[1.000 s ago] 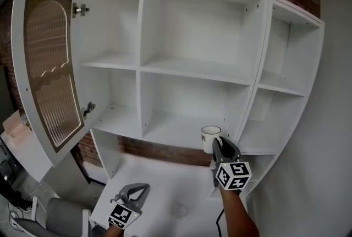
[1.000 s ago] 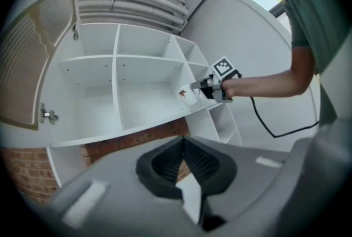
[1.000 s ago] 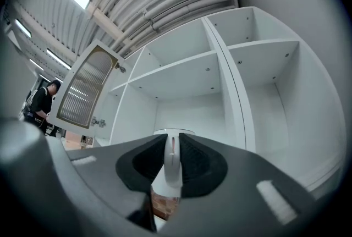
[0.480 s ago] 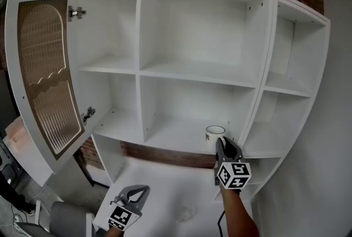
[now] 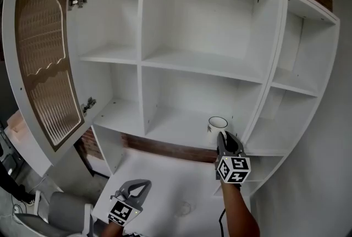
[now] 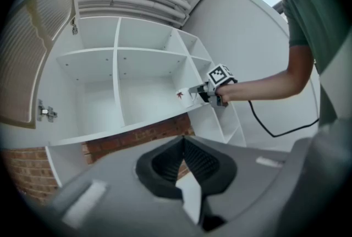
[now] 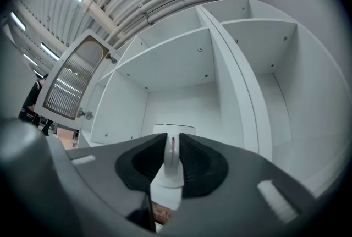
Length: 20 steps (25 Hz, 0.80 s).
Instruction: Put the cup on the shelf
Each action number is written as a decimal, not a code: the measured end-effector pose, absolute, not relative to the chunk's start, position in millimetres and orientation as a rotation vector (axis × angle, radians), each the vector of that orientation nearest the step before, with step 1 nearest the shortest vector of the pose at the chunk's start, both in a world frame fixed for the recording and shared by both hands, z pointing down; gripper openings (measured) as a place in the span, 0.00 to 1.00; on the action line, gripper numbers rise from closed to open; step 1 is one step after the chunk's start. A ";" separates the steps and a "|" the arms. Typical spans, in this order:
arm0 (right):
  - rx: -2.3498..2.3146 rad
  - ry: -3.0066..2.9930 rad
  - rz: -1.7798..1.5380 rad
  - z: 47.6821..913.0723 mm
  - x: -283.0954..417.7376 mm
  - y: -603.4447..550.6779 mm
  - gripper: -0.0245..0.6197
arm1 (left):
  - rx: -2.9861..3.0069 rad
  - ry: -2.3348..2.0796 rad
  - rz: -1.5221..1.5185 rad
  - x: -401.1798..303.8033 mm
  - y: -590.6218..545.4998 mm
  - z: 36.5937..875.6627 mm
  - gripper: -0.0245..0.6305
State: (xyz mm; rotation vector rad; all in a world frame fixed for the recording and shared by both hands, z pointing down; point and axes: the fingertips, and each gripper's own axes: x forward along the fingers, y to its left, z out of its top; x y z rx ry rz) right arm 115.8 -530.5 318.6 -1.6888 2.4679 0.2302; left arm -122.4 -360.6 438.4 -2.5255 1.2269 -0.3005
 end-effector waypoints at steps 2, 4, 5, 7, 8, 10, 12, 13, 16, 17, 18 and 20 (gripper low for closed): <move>-1.704 2.497 0.218 324.4 117.4 -532.7 0.15 | -2.524 1.237 -0.305 -120.8 -357.7 437.9 0.04; -1.711 2.522 0.218 326.5 119.3 -533.5 0.15 | -2.528 1.257 -0.300 -120.1 -353.9 436.8 0.04; -1.708 2.532 0.216 326.3 119.9 -534.1 0.15 | -2.526 1.268 -0.297 -120.7 -352.2 435.9 0.04; -1.682 2.546 0.200 325.5 120.7 -535.7 0.18 | -2.505 1.280 -0.303 -124.0 -349.9 433.8 0.04; -1.663 2.549 0.188 325.5 121.3 -535.3 0.24 | -2.495 1.286 -0.305 -126.3 -348.4 433.1 0.04; -1.637 2.549 0.176 327.4 122.5 -529.7 0.26 | -2.483 1.309 -0.304 -132.1 -342.2 433.7 0.04; -1.632 2.546 0.179 332.3 123.6 -520.1 0.26 | -2.479 1.344 -0.304 -139.6 -333.0 437.5 0.04; -1.635 2.541 0.182 335.0 124.6 -514.9 0.26 | -2.477 1.362 -0.305 -143.7 -328.7 439.9 0.04; -1.641 2.514 0.192 338.5 129.7 -496.3 0.28 | -2.470 1.415 -0.312 -153.7 -316.6 447.8 0.04; -1.639 2.500 0.193 338.0 131.8 -488.0 0.27 | -2.468 1.432 -0.315 -155.8 -312.3 450.5 0.04; -1.635 2.484 0.194 336.8 134.0 -478.6 0.27 | -2.467 1.448 -0.318 -157.1 -308.0 452.9 0.04; -1.614 2.464 0.197 334.4 137.3 -456.5 0.24 | -2.466 1.471 -0.322 -156.6 -299.7 456.8 0.04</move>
